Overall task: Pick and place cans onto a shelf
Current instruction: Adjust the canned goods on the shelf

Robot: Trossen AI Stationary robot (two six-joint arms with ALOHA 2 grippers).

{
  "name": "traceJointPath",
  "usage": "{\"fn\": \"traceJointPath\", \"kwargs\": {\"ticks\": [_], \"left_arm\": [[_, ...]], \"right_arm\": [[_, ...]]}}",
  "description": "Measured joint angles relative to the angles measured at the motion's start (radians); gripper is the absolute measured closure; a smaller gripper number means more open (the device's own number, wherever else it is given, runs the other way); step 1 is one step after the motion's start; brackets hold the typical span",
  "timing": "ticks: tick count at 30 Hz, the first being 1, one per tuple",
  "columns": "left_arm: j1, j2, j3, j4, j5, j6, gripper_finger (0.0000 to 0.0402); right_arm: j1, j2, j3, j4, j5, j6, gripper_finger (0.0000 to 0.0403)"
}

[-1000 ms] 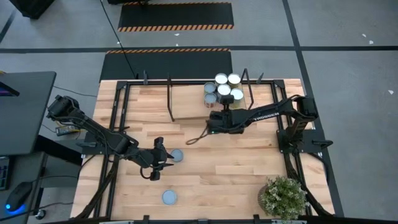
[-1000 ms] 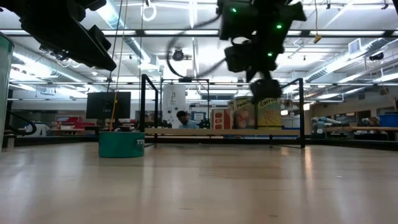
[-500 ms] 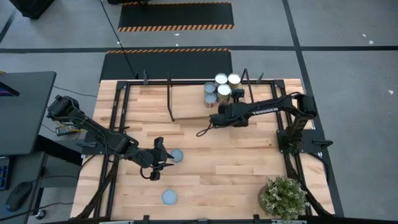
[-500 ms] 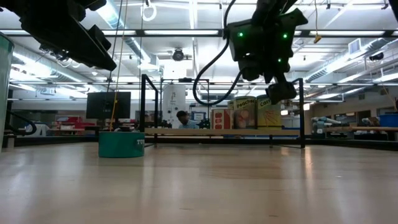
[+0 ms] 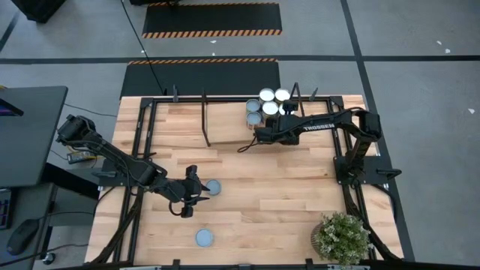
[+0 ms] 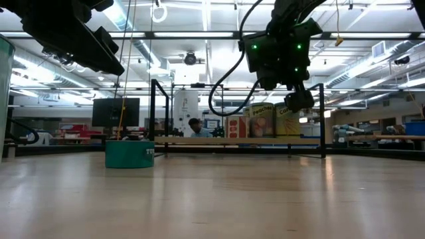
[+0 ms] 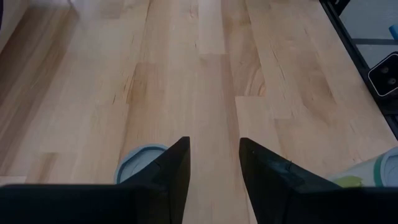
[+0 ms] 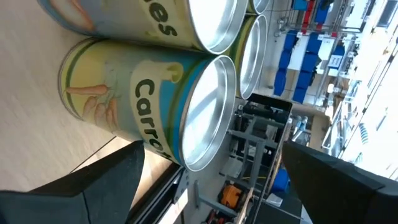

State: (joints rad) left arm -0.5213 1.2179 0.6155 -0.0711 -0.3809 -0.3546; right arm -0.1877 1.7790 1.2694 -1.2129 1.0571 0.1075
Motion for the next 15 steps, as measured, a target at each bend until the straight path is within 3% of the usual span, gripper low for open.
{"fn": "traceJointPath", "kwargs": {"ticks": [10,15], "left_arm": [[0.000,0.000,0.000,0.000,0.000,0.000,0.0257],[0.000,0.000,0.000,0.000,0.000,-0.001,0.0257]], "right_arm": [[0.044,0.000,0.035,-0.025,-0.008,0.004,0.0019],[0.066,0.000,0.140,-0.024,-0.121,-0.002,0.0031]]}}
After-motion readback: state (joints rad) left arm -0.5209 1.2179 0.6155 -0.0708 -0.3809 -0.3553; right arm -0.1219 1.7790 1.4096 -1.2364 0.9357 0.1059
